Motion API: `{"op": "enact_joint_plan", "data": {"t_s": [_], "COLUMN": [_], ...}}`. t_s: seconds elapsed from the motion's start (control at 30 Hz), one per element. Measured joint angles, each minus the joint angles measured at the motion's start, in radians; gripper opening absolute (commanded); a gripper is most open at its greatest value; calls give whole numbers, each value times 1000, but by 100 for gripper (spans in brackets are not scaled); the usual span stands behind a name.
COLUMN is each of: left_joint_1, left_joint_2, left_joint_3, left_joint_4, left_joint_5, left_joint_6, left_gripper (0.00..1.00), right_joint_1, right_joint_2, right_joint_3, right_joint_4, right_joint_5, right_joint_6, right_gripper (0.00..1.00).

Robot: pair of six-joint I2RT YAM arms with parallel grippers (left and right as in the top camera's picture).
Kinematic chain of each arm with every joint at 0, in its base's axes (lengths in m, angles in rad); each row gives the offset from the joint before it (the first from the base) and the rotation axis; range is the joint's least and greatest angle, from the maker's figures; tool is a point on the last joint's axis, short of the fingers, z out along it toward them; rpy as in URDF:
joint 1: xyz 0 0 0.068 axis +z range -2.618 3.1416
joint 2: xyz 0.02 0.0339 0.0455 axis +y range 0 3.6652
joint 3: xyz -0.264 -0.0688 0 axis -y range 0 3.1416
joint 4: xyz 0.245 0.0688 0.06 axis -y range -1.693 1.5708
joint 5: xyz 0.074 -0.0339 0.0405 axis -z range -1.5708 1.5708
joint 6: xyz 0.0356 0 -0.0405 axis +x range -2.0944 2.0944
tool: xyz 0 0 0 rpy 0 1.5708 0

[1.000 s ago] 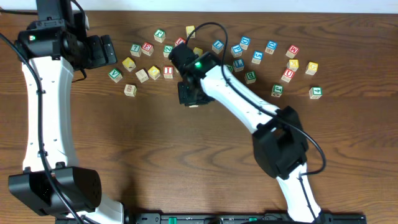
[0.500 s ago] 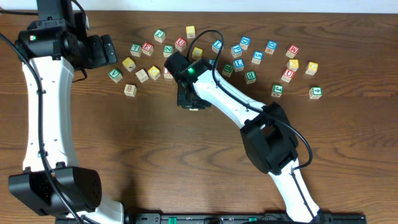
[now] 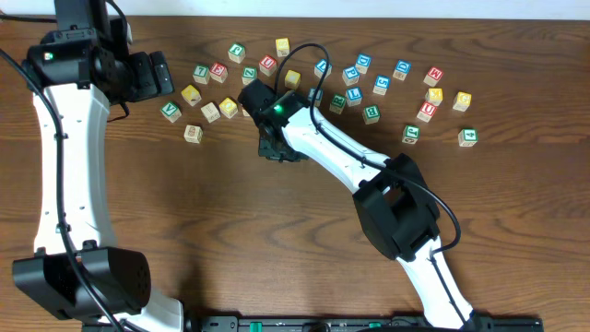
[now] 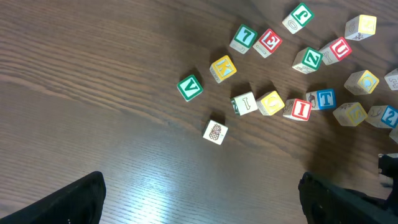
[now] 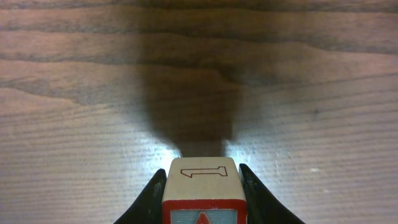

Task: Spell out AI2
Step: 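Carry the red A block forward and set it on open table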

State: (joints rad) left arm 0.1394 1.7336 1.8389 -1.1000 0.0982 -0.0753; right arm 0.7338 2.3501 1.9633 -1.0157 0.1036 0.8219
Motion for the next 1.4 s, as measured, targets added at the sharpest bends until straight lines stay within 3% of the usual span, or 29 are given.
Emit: {"op": "enact_joint_plan", "data": {"t_s": [1.0, 1.2, 1.4], "left_joint_1": [0, 0, 0], "left_joint_2": [0, 0, 0], "left_joint_3": [0, 0, 0], "left_joint_4": [0, 0, 0], "left_joint_5": [0, 0, 0], "left_joint_6": [0, 0, 0], "left_gripper": [98, 98, 98], "right_joint_1": [0, 0, 0], "right_joint_2": [11, 11, 12], "right_joint_3": [-53, -53, -54], "right_joint_4": [54, 54, 54], "right_joint_5": [0, 3, 3], "right_joint_6": [5, 6, -3], "right_gripper": [24, 35, 36]}}
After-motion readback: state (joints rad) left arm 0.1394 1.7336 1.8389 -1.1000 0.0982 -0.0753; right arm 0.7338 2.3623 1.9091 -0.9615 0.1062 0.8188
